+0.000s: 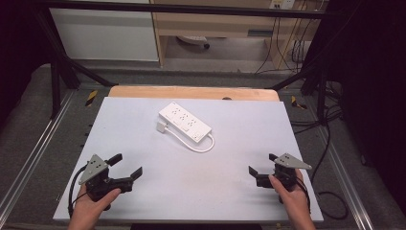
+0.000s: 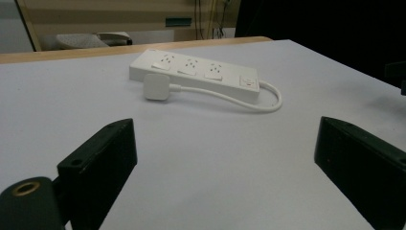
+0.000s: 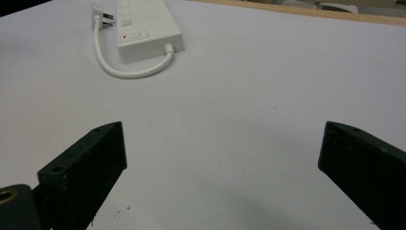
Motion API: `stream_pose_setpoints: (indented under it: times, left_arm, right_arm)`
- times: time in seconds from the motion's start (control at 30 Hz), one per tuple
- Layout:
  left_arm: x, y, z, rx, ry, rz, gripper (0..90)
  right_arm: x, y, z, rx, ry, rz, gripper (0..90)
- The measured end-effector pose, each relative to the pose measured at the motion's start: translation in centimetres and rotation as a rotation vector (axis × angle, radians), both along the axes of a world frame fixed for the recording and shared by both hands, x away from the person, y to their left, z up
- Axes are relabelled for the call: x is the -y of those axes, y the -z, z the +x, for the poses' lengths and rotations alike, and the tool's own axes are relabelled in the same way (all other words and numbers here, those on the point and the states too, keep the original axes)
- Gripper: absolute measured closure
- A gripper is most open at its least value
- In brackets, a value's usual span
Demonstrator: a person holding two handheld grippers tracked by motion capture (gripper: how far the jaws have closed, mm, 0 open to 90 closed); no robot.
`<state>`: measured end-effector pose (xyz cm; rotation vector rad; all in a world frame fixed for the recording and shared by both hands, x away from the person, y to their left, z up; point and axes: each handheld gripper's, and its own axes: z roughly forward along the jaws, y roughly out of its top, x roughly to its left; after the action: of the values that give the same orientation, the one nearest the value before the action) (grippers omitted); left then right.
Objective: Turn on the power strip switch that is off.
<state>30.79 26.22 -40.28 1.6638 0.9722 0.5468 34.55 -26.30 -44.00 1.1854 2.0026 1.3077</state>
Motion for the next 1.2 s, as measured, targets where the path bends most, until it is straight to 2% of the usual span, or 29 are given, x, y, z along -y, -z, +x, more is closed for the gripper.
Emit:
stream_pose_setpoints:
  times: [0.13,0.23,0.33,0.43,0.93,1.2]
  left_arm:
    - [0.1,-0.1,0.0,0.005,0.006,-0.013,7.6]
    - [0.0,-0.2,0.0,0.002,0.010,-0.042,7.9]
    - [-0.4,-0.5,0.1,0.016,-0.002,-0.049,8.3]
    - [-0.7,-0.9,0.2,0.006,-0.011,-0.078,8.5]
    - [-0.3,-2.8,1.0,0.014,0.003,-0.091,8.8]
    - [0.7,-3.7,2.2,0.017,0.024,-0.078,9.2]
  right_arm:
    - [-0.2,0.0,-0.1,-0.002,-0.005,-0.008,3.2]
    - [-0.4,0.0,-0.1,0.000,-0.009,-0.014,3.1]
    - [-0.5,-0.1,-0.1,0.001,-0.012,-0.011,2.9]
    - [-0.6,-0.1,-0.1,0.002,-0.015,-0.014,2.9]
    - [-0.8,0.0,-0.1,-0.002,-0.023,-0.018,2.7]
    - [-0.8,0.0,-0.1,-0.004,-0.023,-0.015,2.7]
